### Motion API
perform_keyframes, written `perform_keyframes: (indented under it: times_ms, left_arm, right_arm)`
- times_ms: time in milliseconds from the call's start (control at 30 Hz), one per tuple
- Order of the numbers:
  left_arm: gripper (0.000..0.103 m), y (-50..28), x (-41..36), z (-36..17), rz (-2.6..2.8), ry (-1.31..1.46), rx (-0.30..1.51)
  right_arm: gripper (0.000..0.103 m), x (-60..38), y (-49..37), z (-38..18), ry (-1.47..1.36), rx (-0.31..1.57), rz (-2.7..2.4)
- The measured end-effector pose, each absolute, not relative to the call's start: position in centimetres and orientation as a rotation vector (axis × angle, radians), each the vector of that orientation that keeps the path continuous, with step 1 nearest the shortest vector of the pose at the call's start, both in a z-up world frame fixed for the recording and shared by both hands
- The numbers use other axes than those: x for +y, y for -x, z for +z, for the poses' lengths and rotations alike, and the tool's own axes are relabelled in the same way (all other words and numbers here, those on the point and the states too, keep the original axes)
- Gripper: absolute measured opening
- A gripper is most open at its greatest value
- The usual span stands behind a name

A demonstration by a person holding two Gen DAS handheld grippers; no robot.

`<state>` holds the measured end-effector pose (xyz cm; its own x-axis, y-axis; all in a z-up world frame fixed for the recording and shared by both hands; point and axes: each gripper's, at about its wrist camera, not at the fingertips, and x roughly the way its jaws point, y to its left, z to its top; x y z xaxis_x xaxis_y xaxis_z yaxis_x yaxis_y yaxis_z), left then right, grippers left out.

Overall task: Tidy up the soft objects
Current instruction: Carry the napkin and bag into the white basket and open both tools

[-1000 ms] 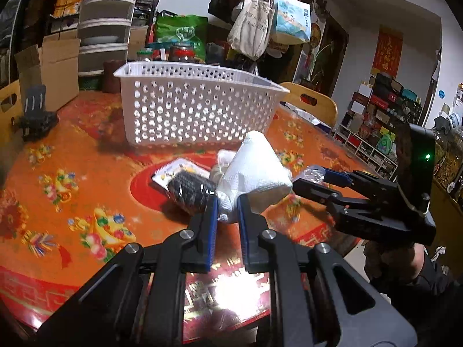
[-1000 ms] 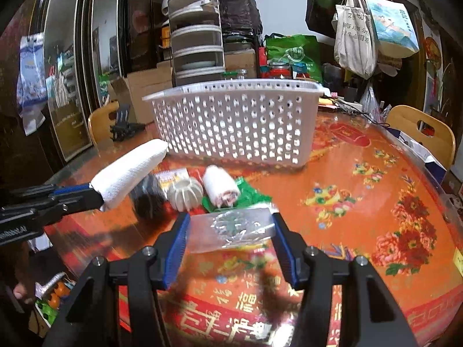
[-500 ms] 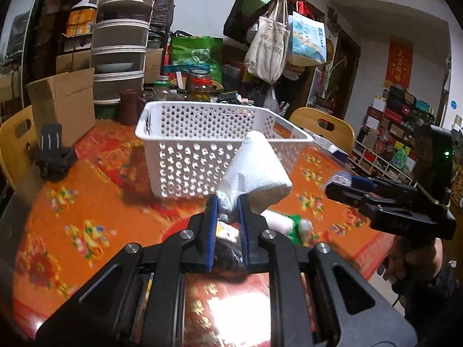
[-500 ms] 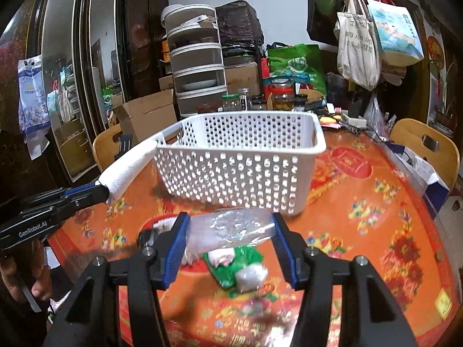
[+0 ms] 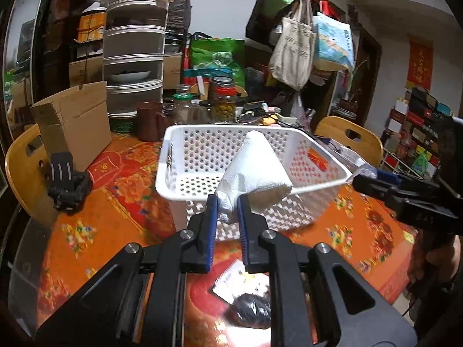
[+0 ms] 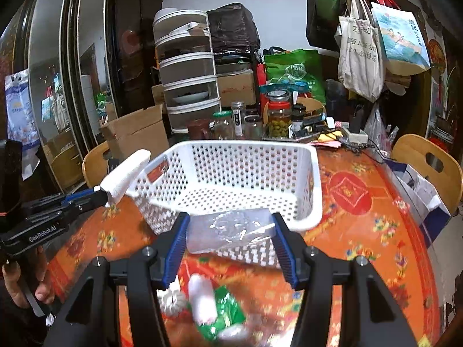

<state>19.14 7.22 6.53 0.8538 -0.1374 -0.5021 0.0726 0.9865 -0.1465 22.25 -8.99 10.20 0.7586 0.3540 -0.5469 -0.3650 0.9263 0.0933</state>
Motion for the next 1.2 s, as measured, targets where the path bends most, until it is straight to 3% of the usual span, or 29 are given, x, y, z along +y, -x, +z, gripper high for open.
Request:
perform_keyframes:
  times_ms: [400, 733, 1100, 1200]
  left_arm:
    - [0.013, -30.0, 6.2, 9.2, -0.089, 0.064, 0.644]
    - [0.013, -39.9, 5.4, 5.7, -0.05, 0.032, 0.933]
    - [0.013, -42.3, 5.7, 2.6, -0.008, 0.03, 1.01]
    - [0.018, -42.2, 5.9, 2.3, -0.01, 0.039, 1.011]
  right_arm:
    - [0.056, -7.0, -30.9, 11.6, 0.057, 0.691, 0.363]
    - [0.057, -4.1, -39.7, 6.7, 0.115, 0.974, 0.312]
    - [0.058, -4.0, -42.3, 3.8, 0.118, 1.089, 0.294]
    - [0.064, -4.0, -42.2, 3.8, 0.116, 1.092, 0.295]
